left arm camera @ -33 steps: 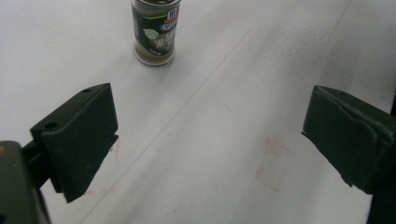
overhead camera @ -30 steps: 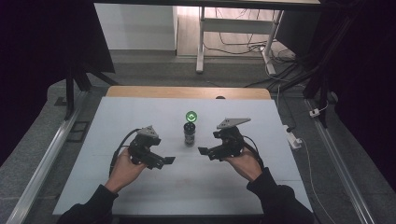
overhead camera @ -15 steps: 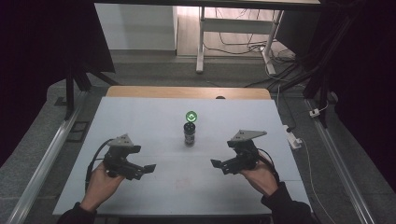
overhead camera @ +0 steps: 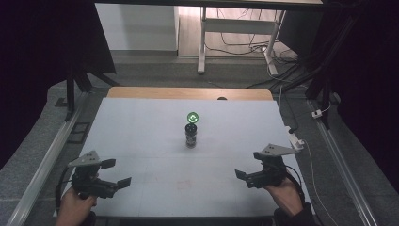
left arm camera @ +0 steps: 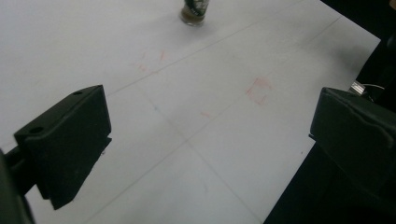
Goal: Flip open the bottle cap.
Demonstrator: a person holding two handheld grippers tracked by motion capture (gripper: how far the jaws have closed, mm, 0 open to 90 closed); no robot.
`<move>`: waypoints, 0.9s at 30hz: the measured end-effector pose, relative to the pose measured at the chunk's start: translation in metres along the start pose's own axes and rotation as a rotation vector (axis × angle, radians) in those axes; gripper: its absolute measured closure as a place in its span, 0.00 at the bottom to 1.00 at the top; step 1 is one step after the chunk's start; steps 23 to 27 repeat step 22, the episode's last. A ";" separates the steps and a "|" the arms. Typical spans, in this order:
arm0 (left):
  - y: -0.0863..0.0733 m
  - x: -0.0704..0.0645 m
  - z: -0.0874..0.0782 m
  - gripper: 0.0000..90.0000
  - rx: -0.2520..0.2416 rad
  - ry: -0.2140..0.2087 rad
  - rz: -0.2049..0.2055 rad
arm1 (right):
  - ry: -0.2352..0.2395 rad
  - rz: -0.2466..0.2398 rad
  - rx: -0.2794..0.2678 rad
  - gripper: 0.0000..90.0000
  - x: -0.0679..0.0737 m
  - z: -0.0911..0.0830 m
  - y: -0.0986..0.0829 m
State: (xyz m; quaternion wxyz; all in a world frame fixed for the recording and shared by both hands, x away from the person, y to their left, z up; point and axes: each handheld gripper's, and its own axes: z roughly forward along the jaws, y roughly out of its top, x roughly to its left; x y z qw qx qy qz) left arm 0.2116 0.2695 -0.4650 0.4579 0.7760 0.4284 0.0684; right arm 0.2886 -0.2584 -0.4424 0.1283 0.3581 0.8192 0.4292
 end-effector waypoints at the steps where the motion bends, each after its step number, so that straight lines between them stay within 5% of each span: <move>1: -0.003 0.001 -0.003 0.00 -0.002 0.011 -0.004 | -0.016 0.006 -0.007 0.00 -0.001 -0.004 -0.004; 12: -0.031 0.007 -0.030 0.00 -0.011 0.118 -0.050 | -0.099 0.103 0.003 0.00 -0.017 -0.032 -0.040; 18: -0.041 0.010 -0.034 0.00 0.032 0.195 -0.057 | -0.130 0.121 0.012 0.00 -0.018 -0.039 -0.046; 27: -0.041 0.011 -0.033 0.00 0.033 0.189 -0.071 | -0.135 0.129 0.027 0.00 -0.019 -0.039 -0.046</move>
